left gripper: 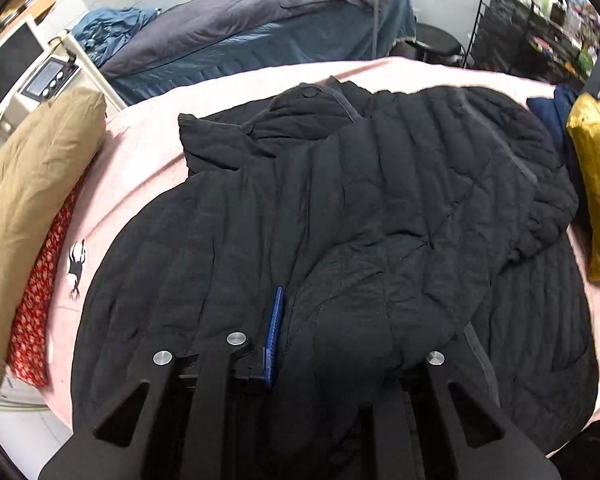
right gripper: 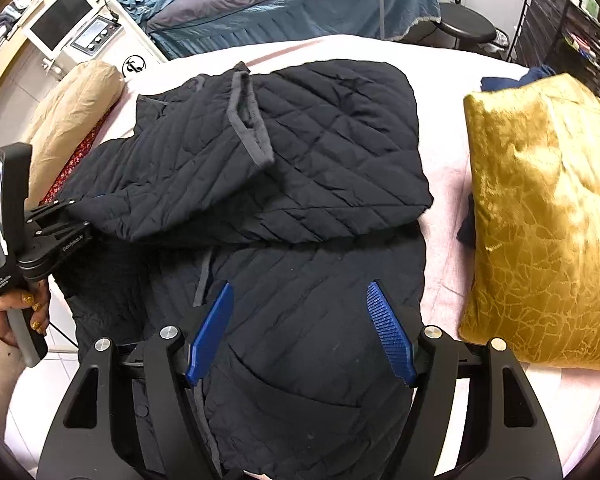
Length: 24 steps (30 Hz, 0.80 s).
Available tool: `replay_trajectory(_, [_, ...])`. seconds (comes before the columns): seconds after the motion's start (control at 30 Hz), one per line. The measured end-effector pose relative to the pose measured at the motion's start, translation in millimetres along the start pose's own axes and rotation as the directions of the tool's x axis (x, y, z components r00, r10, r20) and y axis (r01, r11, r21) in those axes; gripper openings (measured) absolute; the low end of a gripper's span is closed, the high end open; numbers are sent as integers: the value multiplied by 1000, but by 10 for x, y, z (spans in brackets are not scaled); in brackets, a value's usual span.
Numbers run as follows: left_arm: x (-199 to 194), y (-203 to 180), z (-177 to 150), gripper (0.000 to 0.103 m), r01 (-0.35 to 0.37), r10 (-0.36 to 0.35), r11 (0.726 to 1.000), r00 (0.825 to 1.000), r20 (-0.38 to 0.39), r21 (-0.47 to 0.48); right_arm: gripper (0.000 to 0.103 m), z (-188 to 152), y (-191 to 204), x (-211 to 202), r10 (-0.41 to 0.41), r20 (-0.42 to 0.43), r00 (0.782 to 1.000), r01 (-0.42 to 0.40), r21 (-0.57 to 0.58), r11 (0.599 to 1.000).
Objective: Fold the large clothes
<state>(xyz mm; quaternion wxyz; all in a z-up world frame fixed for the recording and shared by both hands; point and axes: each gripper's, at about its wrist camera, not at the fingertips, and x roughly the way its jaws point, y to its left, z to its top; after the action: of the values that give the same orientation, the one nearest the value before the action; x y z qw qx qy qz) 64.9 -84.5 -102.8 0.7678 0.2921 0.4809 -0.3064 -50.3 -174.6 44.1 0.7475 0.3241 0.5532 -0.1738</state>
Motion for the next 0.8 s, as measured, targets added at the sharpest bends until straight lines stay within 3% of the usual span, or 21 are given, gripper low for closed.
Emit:
replay_trajectory(0.1, [-84, 101, -57, 17, 20, -20, 1000, 1000, 0, -15, 69, 30, -31, 49, 13, -13, 1000, -13, -1, 1000])
replay_trajectory(0.3, [-451, 291, -103, 19, 154, -151, 982, 988, 33, -106, 69, 271, 71, 151, 78, -22, 997, -79, -38, 996])
replay_trajectory(0.4, [-542, 403, -136, 21, 185, -179, 973, 982, 55, -137, 69, 445, 118, 225, 111, -22, 994, -112, -22, 993])
replay_trajectory(0.57, [-242, 241, -118, 28, 82, -83, 997, 995, -55, -9, 69, 652, 234, 359, 159, -41, 986, -160, -11, 987])
replay_trajectory(0.63, [-176, 98, -123, 30, 34, -32, 999, 998, -57, 34, 69, 705, 247, 451, 195, -65, 979, -194, 17, 981])
replay_trajectory(0.8, [-265, -223, -242, 73, -47, 50, 981, 999, -12, 186, 69, 782, 141, 603, 295, -56, 954, -284, 149, 947])
